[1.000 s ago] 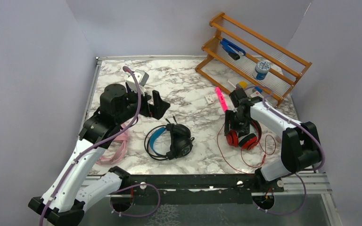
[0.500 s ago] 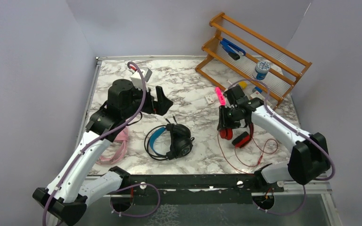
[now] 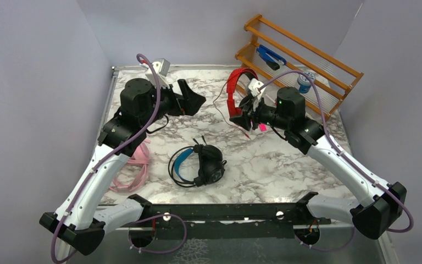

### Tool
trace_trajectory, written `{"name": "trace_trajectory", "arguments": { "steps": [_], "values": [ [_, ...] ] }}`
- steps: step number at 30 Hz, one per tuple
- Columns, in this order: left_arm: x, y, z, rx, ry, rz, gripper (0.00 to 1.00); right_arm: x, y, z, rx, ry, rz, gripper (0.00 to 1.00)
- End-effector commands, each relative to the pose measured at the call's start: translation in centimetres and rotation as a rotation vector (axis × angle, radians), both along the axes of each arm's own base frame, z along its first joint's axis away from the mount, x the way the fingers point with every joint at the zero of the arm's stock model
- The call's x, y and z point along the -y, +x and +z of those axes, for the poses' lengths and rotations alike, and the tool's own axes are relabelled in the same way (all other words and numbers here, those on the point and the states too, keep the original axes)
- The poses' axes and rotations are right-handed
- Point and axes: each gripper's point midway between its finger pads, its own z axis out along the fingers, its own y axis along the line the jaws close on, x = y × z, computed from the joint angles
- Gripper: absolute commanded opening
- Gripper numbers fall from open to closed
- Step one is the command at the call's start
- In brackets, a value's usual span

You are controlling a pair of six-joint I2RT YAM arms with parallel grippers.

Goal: Wrap the headphones
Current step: Pick up the headphones from the center of the board.

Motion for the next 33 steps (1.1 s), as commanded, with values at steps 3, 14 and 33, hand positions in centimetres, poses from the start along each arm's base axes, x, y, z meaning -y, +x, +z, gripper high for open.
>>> {"name": "trace_trajectory", "arguments": {
  "steps": [3,14,33],
  "values": [
    [4.6,-2.5,3.8,0.205,-0.144,-0.326,0.98,-2.3,-1.8,7.1,0.255,0.119,0.215,0.00],
    [4.4,0.4,0.9,0.399,-0.014,-0.288,0.98,-2.1,-5.7,10.2,0.214,0.144,0.352,0.00],
    [7.9,2.8,-0.2,0.365,-0.105,-0.375,0.34,-1.6,-6.9,10.6,0.175,0.136,0.367,0.00]
  ]
}}
